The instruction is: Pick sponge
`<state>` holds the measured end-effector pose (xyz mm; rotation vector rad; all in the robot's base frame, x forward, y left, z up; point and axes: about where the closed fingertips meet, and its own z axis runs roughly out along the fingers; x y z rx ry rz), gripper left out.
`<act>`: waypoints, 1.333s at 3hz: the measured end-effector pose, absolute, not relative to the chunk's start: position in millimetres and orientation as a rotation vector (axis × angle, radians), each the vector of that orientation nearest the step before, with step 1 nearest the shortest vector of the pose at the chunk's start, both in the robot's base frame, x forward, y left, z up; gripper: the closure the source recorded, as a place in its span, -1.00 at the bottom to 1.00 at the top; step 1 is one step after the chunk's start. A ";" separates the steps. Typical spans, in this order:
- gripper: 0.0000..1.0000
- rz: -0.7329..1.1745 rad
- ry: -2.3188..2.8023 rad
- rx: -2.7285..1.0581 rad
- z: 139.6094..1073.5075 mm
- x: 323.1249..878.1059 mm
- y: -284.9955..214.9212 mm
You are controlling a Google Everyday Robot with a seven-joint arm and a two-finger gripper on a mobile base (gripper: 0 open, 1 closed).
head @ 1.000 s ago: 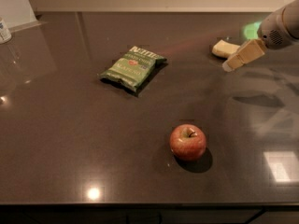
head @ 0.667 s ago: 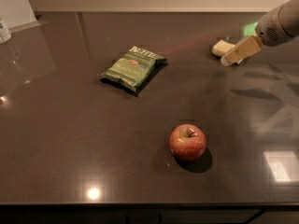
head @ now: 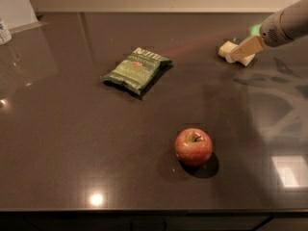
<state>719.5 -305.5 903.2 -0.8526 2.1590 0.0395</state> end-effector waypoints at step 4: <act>-1.00 0.093 2.242 -0.695 846.2 749.4 -330.8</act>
Offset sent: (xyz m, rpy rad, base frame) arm 0.0305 -0.0378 -0.0343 0.0626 -0.0169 -0.1170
